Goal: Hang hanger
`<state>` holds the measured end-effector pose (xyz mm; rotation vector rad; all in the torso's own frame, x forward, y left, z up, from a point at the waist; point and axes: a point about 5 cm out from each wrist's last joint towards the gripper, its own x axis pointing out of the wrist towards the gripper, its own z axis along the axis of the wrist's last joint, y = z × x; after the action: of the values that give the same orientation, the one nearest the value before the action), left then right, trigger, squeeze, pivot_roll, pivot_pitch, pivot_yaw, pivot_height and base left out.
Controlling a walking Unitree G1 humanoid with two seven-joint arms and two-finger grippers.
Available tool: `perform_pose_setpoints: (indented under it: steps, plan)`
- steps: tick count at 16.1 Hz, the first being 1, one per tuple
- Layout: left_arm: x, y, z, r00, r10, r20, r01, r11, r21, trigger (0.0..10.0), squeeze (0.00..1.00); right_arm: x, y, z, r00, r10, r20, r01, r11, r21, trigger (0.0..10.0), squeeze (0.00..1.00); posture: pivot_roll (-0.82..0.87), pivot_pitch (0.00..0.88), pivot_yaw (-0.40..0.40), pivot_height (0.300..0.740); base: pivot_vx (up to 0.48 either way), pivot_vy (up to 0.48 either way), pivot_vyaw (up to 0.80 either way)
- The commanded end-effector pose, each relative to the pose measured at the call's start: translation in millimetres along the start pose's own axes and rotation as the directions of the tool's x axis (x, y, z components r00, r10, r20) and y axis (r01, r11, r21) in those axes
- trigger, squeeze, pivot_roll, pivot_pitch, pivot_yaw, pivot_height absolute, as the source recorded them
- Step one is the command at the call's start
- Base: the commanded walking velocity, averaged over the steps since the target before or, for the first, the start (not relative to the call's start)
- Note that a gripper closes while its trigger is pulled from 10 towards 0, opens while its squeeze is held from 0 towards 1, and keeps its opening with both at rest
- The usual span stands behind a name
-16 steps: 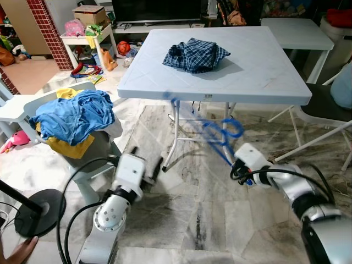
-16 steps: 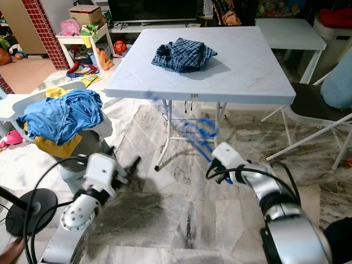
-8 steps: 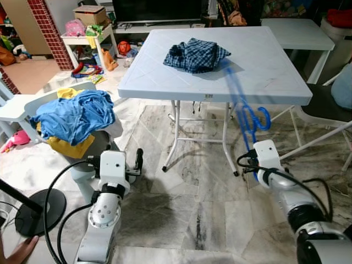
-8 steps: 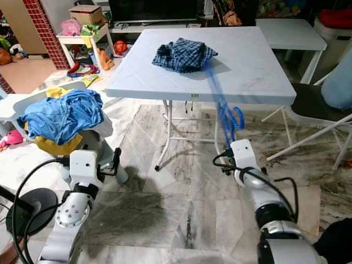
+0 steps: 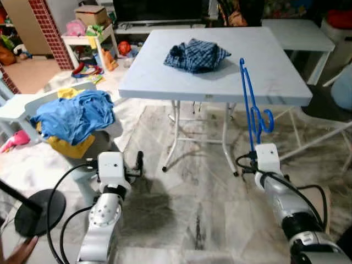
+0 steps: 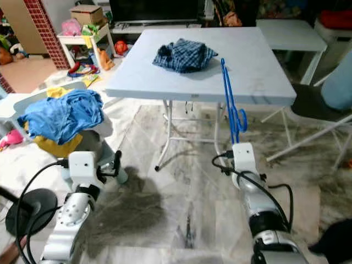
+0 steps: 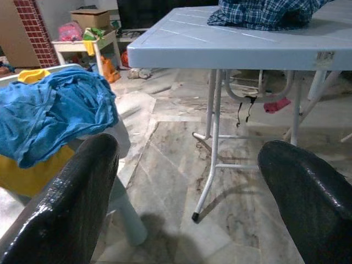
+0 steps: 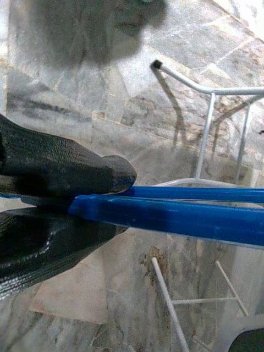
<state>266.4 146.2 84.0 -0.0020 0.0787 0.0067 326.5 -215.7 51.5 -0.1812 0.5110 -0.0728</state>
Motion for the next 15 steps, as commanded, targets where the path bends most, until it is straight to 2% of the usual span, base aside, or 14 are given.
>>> perform_pose_setpoints:
  steps: [1, 5, 8, 15]
  plan:
    - [2.4, -0.6, 0.4, 1.0, -0.003, -0.014, 0.003, 1.0, -0.015, 10.0, 0.0, -1.9, -2.9, 0.3, 1.0, -0.015, 0.0, 0.015, 1.0, 0.013, 10.0, 0.0, -0.07, 0.0, 0.029, 0.74, 0.0, 0.0, -0.79]
    - [3.6, -4.7, 1.8, 1.0, -0.019, -0.025, 0.017, 0.999, -0.048, 10.0, 0.0, -3.6, -4.3, 2.6, 1.0, -0.021, -0.001, 0.021, 1.0, 0.007, 10.0, 0.0, -0.07, 0.0, 0.025, 0.74, 0.0, 0.253, -0.77]
    - [5.6, -3.9, 2.6, 1.0, -0.009, -0.03, 0.007, 0.998, -0.064, 10.0, 0.0, -3.9, -2.5, 5.1, 1.0, -0.015, 0.003, 0.015, 1.0, 0.004, 10.0, 0.0, -0.07, 0.0, 0.022, 0.74, 0.0, 0.274, -0.45]
    - [9.3, -1.8, 4.3, 0.999, -0.006, -0.043, 0.001, 0.995, -0.096, 10.0, 0.0, -4.8, -0.4, 5.2, 1.0, -0.012, 0.004, 0.012, 1.0, 0.002, 10.0, 0.0, -0.08, 0.0, 0.026, 0.74, 0.0, 0.437, 0.0]
